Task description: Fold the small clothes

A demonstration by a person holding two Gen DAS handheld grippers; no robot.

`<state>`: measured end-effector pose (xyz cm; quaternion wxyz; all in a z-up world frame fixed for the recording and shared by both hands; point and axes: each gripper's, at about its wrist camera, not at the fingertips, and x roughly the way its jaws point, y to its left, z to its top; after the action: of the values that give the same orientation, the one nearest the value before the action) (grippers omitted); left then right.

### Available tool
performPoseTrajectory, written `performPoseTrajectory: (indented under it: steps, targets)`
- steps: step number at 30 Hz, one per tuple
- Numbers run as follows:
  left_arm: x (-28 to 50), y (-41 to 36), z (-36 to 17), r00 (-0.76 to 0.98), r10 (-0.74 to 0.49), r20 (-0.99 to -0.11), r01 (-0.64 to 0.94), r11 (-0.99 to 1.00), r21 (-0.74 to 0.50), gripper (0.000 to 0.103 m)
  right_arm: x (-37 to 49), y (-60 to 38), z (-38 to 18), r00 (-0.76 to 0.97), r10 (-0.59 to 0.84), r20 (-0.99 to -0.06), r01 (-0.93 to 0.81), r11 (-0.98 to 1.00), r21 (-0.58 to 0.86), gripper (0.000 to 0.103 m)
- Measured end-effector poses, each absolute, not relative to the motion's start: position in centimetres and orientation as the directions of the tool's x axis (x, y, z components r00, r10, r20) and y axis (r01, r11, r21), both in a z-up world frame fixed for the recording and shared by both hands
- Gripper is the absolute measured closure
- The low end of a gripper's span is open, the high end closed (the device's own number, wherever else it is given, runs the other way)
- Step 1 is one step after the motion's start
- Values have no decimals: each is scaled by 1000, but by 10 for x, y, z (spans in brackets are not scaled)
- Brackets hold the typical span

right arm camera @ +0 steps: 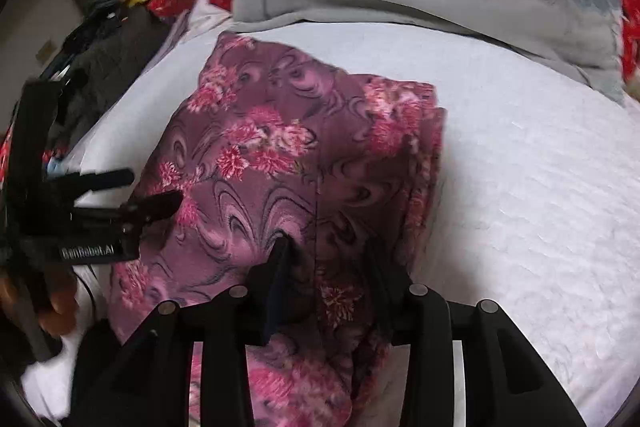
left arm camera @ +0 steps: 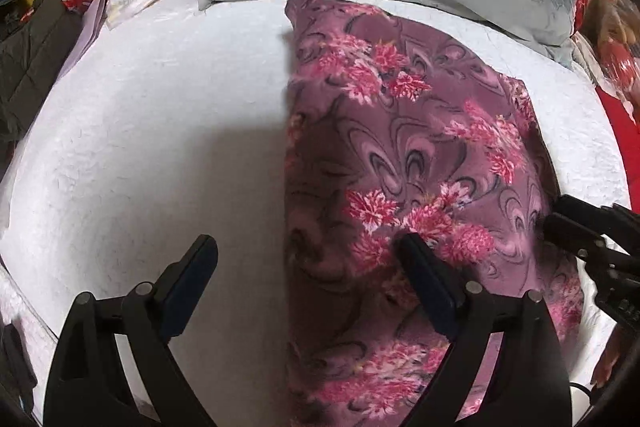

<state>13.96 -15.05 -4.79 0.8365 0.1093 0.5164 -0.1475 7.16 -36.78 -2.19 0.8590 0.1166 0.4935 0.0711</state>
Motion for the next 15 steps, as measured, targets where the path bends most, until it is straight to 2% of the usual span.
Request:
performPoseTrajectory:
  steps: [9, 12, 15]
  targets:
    - [135, -150, -48, 422, -140, -896, 352, 936, 20, 9, 48, -371, -26, 508, 244, -826, 7, 958, 287, 62]
    - [135, -150, -46, 413, -139, -900, 352, 936, 17, 9, 54, -358, -43, 457, 189, -869, -2, 977, 212, 63]
    - [131, -143, -38, 401, -155, -903, 359, 933, 0, 9, 51, -361, -34, 476, 198, -857, 13, 973, 232, 63]
